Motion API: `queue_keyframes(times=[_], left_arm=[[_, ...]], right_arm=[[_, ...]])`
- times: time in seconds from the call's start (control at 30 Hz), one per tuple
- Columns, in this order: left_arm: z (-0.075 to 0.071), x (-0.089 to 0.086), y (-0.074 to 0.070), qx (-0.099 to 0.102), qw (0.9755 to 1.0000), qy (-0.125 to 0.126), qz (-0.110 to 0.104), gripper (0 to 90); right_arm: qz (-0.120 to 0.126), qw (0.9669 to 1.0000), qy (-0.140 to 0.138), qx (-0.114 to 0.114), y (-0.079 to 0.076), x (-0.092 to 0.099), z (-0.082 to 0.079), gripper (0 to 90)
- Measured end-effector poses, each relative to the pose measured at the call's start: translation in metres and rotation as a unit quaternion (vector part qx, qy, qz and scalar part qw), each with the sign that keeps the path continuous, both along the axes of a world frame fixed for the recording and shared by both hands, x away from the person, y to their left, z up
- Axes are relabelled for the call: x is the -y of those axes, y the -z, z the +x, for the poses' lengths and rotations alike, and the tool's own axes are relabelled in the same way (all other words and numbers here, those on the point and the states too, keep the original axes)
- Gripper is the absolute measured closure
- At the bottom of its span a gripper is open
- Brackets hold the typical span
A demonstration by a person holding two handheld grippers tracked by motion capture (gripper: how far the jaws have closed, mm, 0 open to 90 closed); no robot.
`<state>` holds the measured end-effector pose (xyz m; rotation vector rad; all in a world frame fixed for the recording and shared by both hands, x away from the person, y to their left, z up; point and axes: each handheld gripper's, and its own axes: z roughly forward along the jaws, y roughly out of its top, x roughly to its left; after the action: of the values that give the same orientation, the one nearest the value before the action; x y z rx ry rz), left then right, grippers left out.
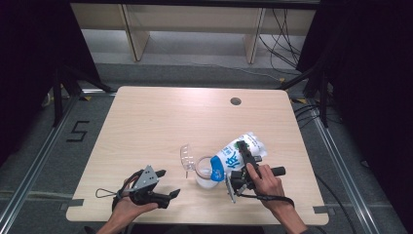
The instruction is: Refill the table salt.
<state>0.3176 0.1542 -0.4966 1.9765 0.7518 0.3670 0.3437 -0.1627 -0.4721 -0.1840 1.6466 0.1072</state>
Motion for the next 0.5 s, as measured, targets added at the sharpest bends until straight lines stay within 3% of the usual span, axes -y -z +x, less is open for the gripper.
queue_keyframes(times=[0.5], left_arm=[[0.0,0.0001,0.0,0.0,1.0,0.0,0.0,15.8]], right_arm=[[-0.002,1.0,-0.001,0.006,-0.0003,0.0,-0.0003,60.1]])
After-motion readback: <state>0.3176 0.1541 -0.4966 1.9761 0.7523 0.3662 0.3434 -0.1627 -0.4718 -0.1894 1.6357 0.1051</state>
